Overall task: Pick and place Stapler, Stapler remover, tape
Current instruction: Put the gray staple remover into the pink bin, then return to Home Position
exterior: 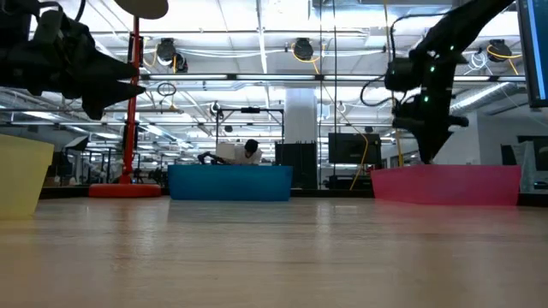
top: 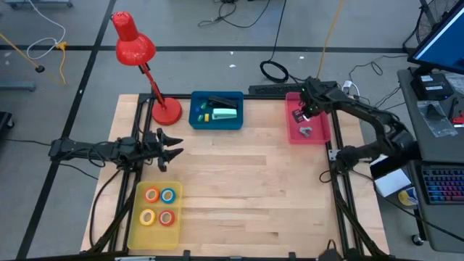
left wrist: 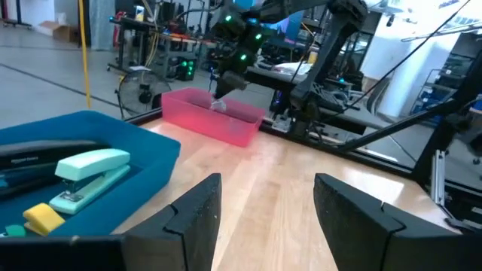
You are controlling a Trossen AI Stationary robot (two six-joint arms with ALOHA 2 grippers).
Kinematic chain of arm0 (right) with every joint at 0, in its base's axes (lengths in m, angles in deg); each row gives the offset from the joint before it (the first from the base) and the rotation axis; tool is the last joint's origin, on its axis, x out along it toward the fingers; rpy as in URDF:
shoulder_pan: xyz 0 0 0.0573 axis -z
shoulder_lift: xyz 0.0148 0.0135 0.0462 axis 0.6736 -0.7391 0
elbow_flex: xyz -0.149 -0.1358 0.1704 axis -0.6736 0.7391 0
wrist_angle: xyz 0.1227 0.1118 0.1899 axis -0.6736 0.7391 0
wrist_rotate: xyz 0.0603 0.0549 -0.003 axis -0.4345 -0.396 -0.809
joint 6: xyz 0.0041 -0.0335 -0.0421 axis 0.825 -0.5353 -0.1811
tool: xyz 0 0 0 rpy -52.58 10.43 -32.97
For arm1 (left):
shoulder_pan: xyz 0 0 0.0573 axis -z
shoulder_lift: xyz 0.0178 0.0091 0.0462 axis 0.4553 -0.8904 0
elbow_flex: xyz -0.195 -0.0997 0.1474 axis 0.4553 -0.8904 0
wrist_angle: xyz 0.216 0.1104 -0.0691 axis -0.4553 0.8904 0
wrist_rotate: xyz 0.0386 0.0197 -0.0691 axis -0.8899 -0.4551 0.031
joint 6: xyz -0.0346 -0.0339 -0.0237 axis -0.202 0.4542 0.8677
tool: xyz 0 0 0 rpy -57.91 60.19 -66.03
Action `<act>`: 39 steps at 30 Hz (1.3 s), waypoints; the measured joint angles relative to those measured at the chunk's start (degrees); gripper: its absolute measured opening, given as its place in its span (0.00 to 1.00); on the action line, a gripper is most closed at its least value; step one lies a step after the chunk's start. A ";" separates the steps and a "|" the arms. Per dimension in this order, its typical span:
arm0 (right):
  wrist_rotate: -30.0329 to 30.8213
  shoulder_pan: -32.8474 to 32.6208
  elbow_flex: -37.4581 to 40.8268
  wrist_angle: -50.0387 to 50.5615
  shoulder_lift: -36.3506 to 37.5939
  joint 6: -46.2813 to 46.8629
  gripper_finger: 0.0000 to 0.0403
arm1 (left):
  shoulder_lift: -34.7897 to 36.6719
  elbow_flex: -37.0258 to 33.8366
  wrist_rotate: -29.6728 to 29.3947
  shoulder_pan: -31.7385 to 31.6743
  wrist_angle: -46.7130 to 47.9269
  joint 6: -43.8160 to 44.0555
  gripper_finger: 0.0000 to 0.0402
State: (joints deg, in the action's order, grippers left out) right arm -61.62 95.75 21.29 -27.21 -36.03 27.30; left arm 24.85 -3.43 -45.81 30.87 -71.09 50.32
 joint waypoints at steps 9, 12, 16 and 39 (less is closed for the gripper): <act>-3.05 4.24 0.00 -1.76 -8.52 -1.54 0.13 | 0.00 0.02 -0.02 -0.01 0.43 1.16 0.53; -4.66 4.37 0.00 -3.88 -9.00 -1.28 0.16 | 0.00 0.02 -0.02 0.00 0.42 1.38 0.53; -4.58 4.38 0.00 -6.49 -8.60 -1.52 0.20 | 0.00 0.07 -0.02 0.00 0.42 2.37 0.53; -13.61 -19.46 0.00 -8.95 27.88 8.61 0.18 | 0.15 0.11 7.05 0.09 -1.89 -0.32 0.53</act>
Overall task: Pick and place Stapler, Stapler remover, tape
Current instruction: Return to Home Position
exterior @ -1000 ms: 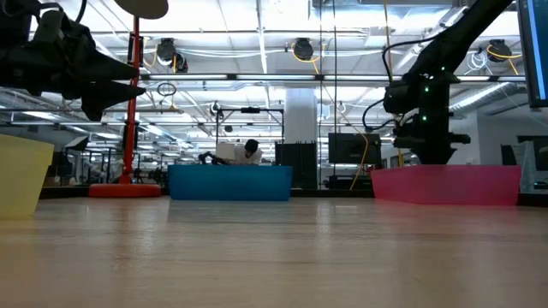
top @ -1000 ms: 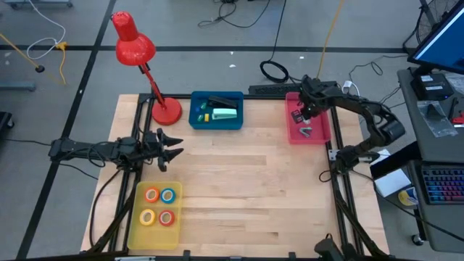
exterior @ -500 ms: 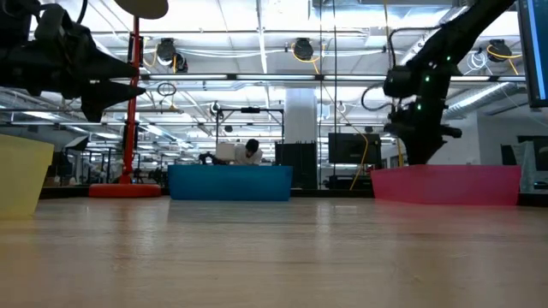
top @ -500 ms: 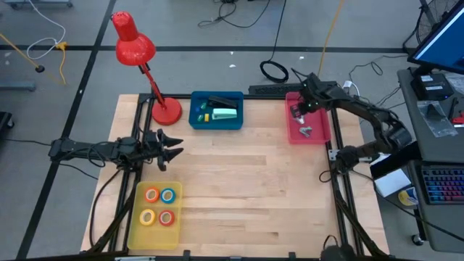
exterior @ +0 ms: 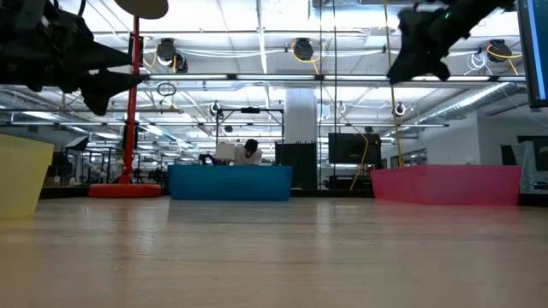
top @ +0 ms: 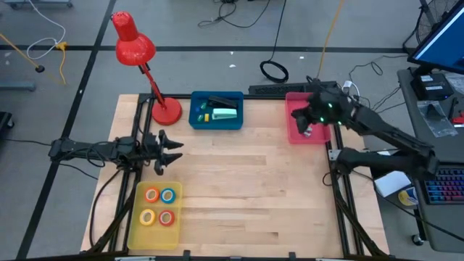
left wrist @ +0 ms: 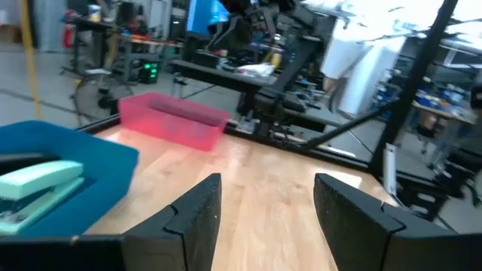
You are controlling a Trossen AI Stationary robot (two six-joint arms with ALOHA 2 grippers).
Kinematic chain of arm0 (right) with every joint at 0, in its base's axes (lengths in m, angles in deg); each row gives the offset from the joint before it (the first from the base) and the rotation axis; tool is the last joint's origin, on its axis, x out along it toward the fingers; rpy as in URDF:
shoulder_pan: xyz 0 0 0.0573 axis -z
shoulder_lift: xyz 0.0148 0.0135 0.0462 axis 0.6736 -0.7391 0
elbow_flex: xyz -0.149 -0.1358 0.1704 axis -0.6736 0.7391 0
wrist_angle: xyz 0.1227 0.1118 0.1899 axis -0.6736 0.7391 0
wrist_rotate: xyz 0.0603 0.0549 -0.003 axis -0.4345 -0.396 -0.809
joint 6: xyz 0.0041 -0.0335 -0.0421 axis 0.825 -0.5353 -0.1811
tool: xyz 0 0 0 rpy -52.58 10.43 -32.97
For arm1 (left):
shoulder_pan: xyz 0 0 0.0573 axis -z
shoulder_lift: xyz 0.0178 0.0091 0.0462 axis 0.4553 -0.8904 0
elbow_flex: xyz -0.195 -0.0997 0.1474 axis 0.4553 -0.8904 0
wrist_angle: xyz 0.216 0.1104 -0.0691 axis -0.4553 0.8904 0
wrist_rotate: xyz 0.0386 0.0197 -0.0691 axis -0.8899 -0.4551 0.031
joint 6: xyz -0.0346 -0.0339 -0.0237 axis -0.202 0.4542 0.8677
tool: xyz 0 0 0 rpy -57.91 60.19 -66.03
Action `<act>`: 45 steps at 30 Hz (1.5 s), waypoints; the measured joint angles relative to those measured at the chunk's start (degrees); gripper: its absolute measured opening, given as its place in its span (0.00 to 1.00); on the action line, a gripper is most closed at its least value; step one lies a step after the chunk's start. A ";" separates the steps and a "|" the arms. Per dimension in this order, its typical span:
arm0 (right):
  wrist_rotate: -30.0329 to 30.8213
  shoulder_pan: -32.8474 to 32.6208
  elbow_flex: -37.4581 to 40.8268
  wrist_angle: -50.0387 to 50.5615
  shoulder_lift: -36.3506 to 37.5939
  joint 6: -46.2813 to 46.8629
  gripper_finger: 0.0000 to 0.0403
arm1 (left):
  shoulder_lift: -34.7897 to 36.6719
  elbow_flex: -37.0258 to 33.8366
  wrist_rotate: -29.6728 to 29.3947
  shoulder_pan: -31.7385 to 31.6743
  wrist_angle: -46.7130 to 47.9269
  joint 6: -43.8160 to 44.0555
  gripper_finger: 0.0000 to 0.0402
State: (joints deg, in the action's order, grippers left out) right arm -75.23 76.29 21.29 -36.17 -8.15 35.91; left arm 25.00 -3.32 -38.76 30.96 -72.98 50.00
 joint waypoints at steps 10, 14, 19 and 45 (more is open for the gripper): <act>0.40 -18.56 13.74 -23.55 8.45 2.43 0.17 | 0.00 0.00 5.88 0.02 -0.18 -2.65 0.53; 3.54 -22.19 22.97 -31.13 11.93 6.15 0.17 | 0.00 0.00 6.63 0.02 0.15 -2.19 0.53; 6.56 -23.89 29.37 -30.48 18.81 9.22 0.17 | 0.00 0.00 6.89 0.01 0.87 -1.86 0.53; 0.94 -23.94 42.18 -26.00 44.97 9.87 0.18 | 0.00 -0.01 7.48 0.01 -0.16 -3.78 0.53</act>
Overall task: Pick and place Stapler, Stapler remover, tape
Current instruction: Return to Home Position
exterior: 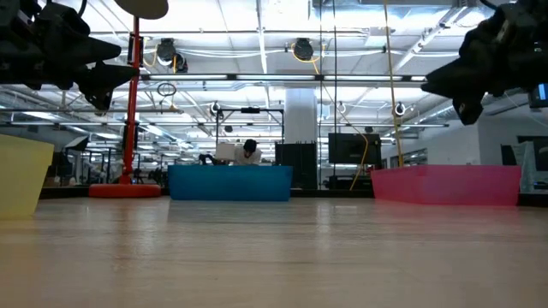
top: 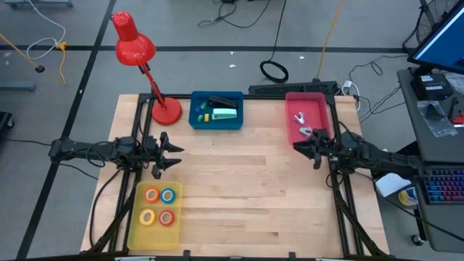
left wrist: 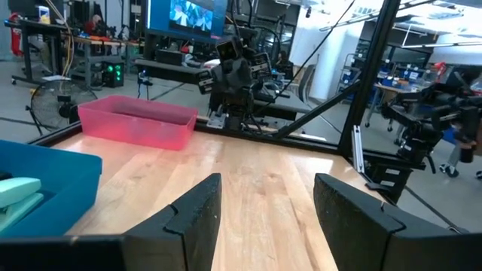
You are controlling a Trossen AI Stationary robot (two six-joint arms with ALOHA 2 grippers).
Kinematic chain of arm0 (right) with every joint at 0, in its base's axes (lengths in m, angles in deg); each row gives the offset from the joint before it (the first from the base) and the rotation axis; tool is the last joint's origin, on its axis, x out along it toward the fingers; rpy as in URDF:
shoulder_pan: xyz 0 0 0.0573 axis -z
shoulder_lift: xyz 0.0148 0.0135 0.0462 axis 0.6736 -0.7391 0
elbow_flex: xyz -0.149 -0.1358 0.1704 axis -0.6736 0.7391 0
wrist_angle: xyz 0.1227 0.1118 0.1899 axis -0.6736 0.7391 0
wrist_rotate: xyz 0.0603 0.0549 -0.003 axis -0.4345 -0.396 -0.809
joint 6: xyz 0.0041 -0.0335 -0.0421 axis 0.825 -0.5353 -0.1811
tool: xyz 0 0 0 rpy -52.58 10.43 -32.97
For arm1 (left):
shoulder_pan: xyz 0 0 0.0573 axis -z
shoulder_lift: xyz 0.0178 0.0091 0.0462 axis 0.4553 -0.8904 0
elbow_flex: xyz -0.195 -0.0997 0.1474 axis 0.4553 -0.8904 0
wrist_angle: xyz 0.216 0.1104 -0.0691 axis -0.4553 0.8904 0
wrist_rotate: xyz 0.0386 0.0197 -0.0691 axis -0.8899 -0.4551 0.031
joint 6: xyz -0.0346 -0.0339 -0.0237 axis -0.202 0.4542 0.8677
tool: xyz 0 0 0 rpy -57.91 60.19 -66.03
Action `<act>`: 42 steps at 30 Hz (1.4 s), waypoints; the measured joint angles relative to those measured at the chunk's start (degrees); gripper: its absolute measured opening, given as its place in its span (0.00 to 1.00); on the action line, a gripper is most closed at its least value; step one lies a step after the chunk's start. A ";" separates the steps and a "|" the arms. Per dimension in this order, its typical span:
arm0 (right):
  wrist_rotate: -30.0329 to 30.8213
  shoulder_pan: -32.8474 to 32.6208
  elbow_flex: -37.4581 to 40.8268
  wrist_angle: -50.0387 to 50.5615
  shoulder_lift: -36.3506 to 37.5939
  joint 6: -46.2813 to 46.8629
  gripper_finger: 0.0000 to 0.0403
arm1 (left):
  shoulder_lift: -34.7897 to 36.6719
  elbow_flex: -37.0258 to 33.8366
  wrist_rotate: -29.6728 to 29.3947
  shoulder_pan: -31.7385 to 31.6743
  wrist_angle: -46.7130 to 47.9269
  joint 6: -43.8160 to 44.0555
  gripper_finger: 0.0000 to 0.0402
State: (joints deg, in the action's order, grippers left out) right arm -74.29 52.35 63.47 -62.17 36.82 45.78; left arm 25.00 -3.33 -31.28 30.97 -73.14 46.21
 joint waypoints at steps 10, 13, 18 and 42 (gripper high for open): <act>-0.67 0.02 0.22 7.89 2.95 -10.19 0.18 | 0.00 -0.01 0.09 0.01 0.11 -2.44 0.53; -0.57 0.02 0.26 7.35 3.24 -14.17 0.18 | 0.00 -0.01 0.11 0.00 0.27 -3.37 0.53; 4.22 0.02 0.26 3.96 3.24 -21.20 0.18 | 0.00 -0.01 0.16 -0.01 0.21 -7.29 0.53; 5.19 0.04 0.26 8.54 3.20 -21.24 0.18 | 0.00 -0.03 3.02 0.00 -0.81 -2.50 0.53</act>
